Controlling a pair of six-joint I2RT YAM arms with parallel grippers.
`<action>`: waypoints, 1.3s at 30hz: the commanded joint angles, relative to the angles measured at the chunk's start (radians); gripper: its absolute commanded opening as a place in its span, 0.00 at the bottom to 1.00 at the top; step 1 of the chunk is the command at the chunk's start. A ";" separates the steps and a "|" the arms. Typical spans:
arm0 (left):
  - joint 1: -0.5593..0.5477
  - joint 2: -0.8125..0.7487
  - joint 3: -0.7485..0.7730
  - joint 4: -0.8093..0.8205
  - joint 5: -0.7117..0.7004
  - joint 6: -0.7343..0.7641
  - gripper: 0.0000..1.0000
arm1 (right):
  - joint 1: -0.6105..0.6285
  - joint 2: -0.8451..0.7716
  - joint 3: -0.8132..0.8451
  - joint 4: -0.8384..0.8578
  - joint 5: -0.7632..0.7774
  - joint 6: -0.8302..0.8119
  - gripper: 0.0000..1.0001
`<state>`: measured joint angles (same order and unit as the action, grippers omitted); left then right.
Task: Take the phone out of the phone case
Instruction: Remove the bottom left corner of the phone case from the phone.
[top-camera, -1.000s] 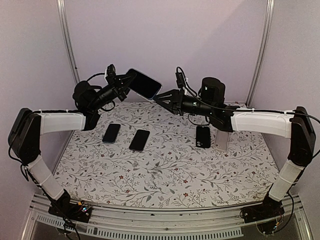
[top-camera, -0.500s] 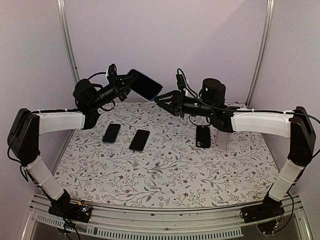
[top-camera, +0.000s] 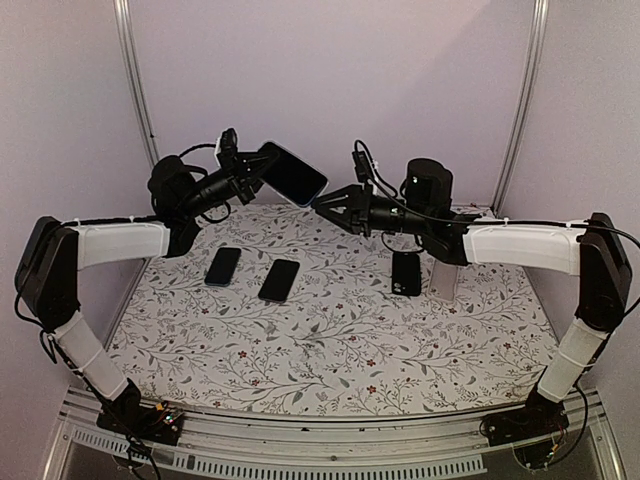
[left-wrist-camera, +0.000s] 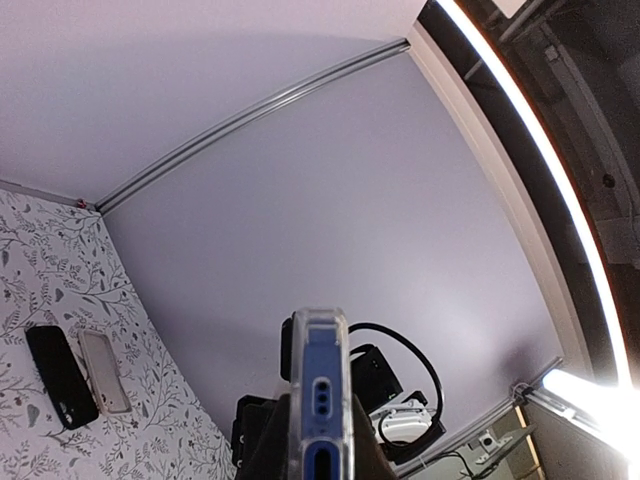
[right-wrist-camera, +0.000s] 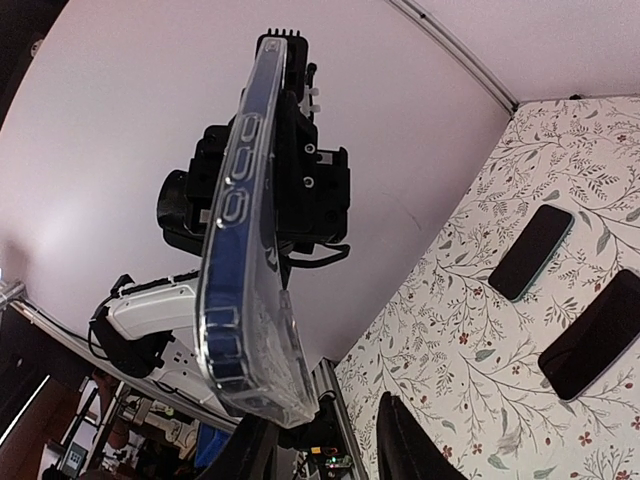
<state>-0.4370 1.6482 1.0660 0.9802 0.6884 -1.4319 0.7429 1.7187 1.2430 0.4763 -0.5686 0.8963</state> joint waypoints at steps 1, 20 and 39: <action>-0.069 -0.004 0.013 -0.018 0.306 -0.004 0.00 | -0.104 -0.029 0.018 0.142 0.145 -0.006 0.32; -0.092 0.034 0.039 -0.011 0.393 0.000 0.00 | -0.132 -0.035 0.022 0.171 0.021 -0.047 0.24; -0.106 0.047 0.037 0.038 0.406 -0.024 0.00 | -0.135 0.042 0.006 0.377 -0.113 0.140 0.18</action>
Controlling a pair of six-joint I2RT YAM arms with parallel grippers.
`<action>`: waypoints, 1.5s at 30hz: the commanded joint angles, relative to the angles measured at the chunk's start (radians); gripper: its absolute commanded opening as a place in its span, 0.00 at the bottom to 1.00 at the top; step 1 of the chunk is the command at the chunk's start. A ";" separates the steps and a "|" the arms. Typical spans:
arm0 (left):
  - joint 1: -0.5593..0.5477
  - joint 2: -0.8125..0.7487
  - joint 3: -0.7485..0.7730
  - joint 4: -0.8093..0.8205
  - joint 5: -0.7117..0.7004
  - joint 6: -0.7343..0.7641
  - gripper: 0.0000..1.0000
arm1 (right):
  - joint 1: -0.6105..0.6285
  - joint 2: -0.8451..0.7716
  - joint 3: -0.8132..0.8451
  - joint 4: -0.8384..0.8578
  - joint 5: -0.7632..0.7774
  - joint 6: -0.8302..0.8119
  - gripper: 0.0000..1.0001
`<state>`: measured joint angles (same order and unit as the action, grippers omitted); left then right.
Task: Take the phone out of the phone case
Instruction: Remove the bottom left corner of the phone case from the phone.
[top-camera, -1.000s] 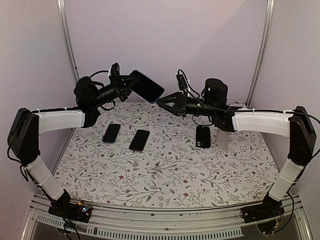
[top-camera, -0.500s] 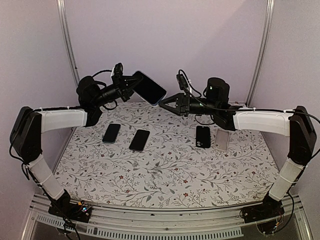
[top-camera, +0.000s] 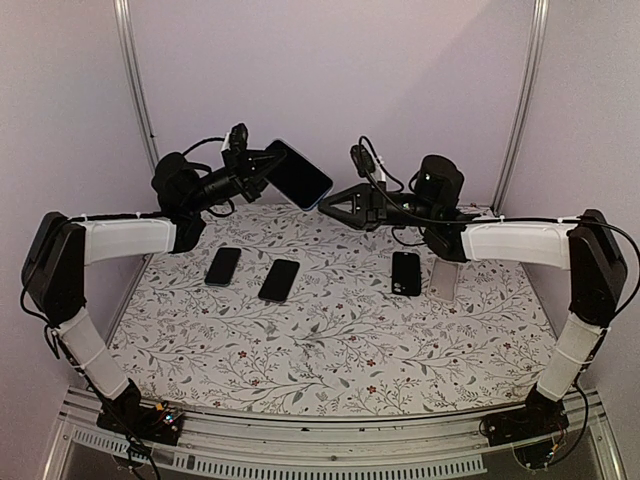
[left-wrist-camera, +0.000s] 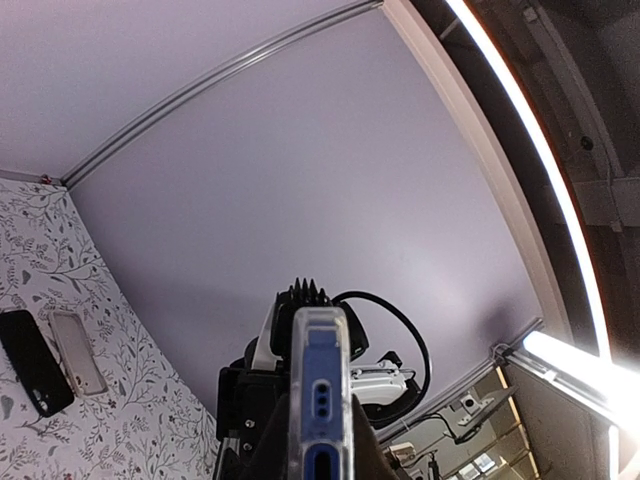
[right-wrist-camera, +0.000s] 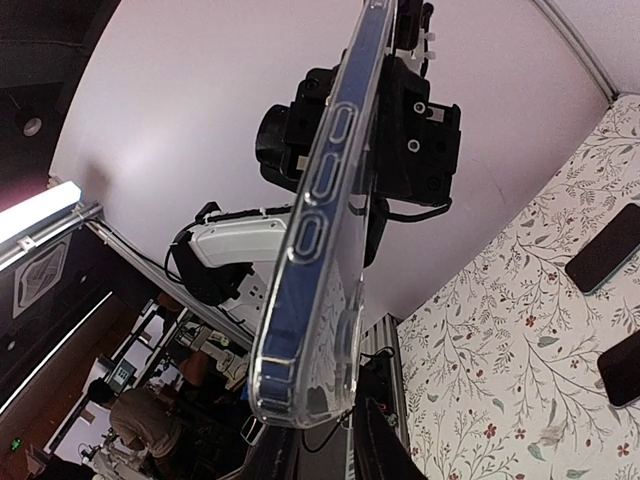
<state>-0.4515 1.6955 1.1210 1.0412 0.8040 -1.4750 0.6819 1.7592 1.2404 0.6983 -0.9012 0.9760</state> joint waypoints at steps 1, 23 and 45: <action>-0.092 -0.007 -0.017 -0.043 0.286 0.036 0.00 | -0.073 -0.006 0.004 0.143 0.243 0.065 0.18; -0.107 -0.007 0.063 0.243 0.186 -0.243 0.00 | 0.007 0.001 0.138 -0.311 0.486 -0.150 0.23; -0.102 0.011 0.058 0.475 0.116 -0.379 0.00 | 0.022 0.012 0.176 -0.480 0.586 -0.197 0.23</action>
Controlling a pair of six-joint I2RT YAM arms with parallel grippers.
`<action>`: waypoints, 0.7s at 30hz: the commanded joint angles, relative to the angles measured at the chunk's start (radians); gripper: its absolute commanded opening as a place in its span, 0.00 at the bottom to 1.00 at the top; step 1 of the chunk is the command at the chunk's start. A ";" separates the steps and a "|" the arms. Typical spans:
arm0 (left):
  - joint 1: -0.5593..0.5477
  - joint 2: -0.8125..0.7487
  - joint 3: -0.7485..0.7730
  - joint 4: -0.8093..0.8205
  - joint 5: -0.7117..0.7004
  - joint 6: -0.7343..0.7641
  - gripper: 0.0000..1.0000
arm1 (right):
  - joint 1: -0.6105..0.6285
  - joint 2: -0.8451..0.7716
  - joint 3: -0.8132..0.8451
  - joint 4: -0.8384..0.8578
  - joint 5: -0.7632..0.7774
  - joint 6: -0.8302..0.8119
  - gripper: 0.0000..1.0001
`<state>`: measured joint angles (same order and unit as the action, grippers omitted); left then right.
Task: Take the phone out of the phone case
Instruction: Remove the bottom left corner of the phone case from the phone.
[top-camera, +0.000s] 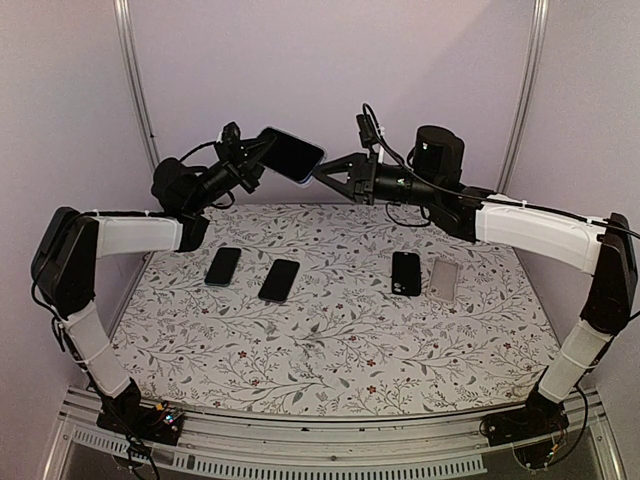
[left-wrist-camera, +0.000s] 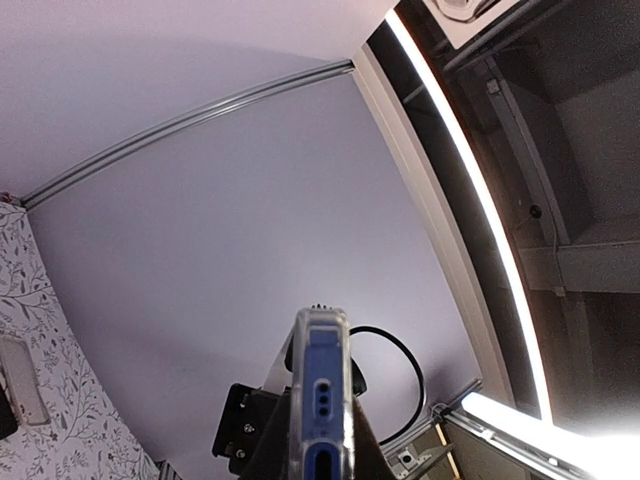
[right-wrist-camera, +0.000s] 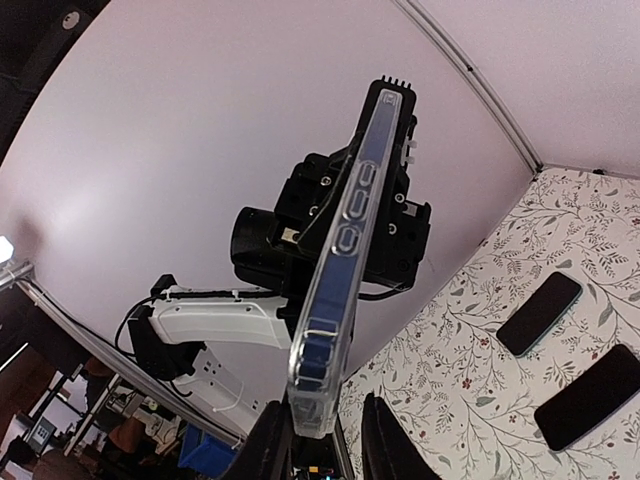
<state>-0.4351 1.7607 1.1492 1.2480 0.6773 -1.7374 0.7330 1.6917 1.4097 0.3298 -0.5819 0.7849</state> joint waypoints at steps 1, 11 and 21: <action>-0.119 -0.053 0.028 0.279 0.237 -0.126 0.00 | -0.030 0.080 0.006 -0.112 0.269 -0.006 0.23; -0.117 -0.044 0.043 0.335 0.207 -0.168 0.00 | -0.026 0.096 0.034 -0.161 0.287 -0.020 0.23; -0.116 -0.045 0.038 0.339 0.174 -0.156 0.00 | 0.005 0.102 0.056 -0.228 0.349 -0.064 0.23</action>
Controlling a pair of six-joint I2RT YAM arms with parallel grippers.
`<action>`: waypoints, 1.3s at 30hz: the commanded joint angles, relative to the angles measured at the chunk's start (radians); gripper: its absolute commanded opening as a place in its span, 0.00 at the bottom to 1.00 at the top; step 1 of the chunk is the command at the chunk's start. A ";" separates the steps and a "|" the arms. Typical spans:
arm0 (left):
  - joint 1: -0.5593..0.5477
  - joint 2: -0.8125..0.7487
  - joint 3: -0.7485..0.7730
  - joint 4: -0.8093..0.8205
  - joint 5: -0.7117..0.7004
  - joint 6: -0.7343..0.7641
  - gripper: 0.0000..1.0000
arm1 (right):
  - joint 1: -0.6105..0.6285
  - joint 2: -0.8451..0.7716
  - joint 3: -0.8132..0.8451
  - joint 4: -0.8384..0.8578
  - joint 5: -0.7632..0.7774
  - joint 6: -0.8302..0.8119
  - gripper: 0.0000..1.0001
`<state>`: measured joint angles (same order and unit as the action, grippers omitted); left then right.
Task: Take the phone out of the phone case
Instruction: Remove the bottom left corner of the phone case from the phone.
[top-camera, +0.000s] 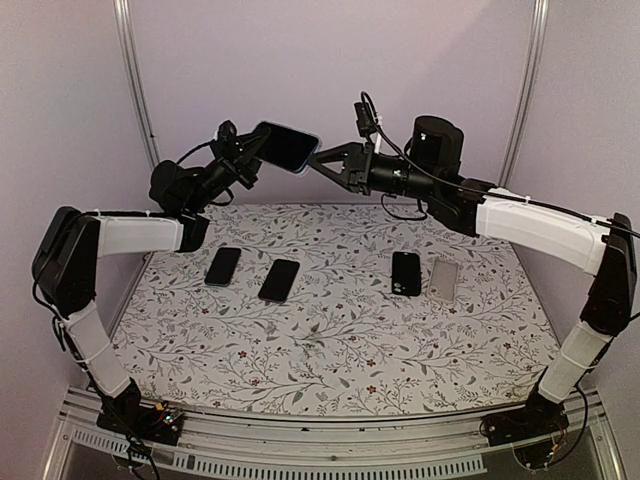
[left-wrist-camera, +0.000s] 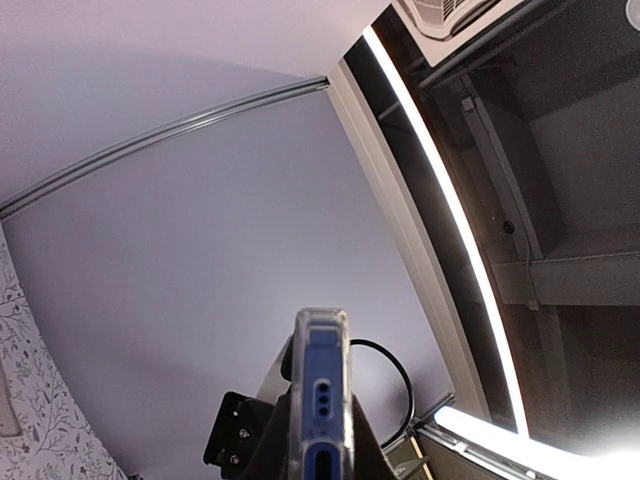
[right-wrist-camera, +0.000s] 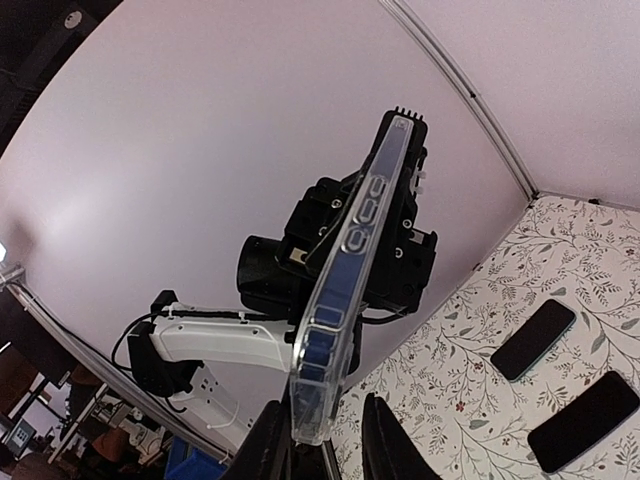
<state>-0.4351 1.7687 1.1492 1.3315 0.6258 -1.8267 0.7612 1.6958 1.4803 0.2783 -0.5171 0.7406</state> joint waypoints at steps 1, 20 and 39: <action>-0.116 -0.053 0.037 0.256 0.220 -0.065 0.00 | -0.021 0.099 -0.014 -0.176 0.285 -0.020 0.23; -0.104 -0.078 -0.010 0.200 0.128 -0.016 0.00 | 0.024 0.114 -0.025 -0.165 0.278 -0.023 0.23; -0.091 -0.087 -0.035 0.178 0.073 0.009 0.00 | 0.067 0.106 -0.060 -0.146 0.270 -0.020 0.23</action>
<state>-0.4339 1.7676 1.0988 1.3262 0.5251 -1.7908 0.8089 1.7088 1.4734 0.2787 -0.3489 0.7208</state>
